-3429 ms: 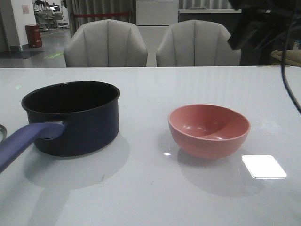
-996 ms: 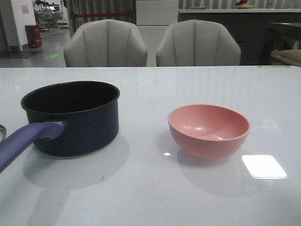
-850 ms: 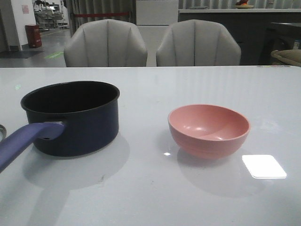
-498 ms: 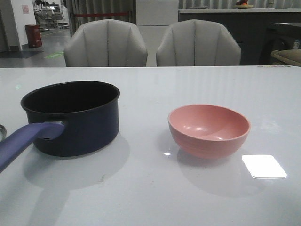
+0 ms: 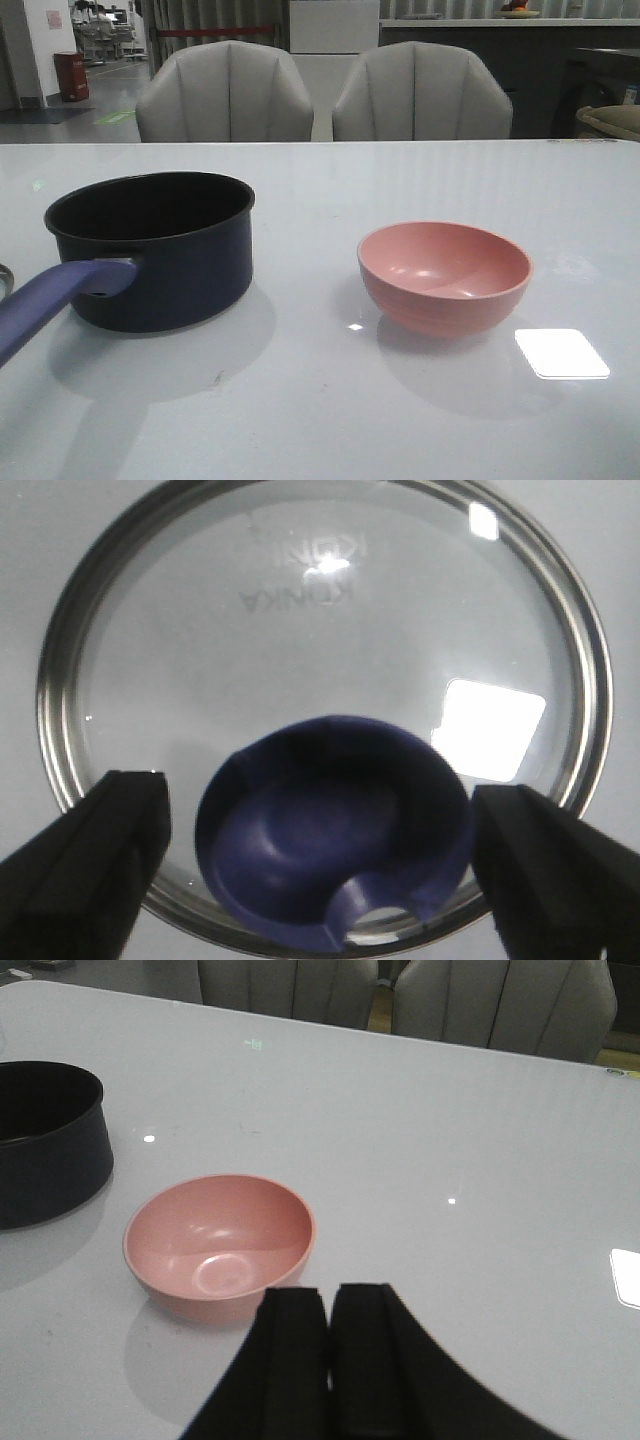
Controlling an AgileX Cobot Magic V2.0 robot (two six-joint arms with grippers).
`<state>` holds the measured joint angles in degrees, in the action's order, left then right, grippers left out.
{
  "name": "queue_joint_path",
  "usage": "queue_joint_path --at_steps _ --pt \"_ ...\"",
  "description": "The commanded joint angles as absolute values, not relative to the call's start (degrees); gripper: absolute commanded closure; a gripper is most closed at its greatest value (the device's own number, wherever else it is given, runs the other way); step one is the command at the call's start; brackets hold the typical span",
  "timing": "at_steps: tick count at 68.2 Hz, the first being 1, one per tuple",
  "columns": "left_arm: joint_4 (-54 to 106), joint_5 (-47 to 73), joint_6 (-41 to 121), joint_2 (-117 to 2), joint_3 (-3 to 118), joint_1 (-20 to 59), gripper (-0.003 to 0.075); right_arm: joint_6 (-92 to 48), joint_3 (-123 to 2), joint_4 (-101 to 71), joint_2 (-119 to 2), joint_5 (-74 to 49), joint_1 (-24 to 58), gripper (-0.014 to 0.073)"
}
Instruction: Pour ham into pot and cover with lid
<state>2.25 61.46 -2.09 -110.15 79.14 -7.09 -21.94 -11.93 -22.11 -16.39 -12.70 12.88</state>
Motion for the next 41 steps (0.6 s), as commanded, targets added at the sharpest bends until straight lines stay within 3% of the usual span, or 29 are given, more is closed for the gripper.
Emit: queue_joint_path --at_steps 1,22,41 --pt "2.3 60.8 -1.8 -108.4 80.8 -7.2 0.0112 -22.0 -13.6 -22.5 -16.7 -8.8 12.9 0.0449" --pt "2.3 59.7 -0.8 -108.6 80.9 -7.2 0.0424 -22.0 -13.6 -22.5 -16.7 -8.8 12.9 0.0449" --pt "2.3 63.7 -0.8 -108.5 86.5 -7.2 0.0577 -22.0 -13.6 -22.5 -16.7 -8.8 12.9 0.0449"
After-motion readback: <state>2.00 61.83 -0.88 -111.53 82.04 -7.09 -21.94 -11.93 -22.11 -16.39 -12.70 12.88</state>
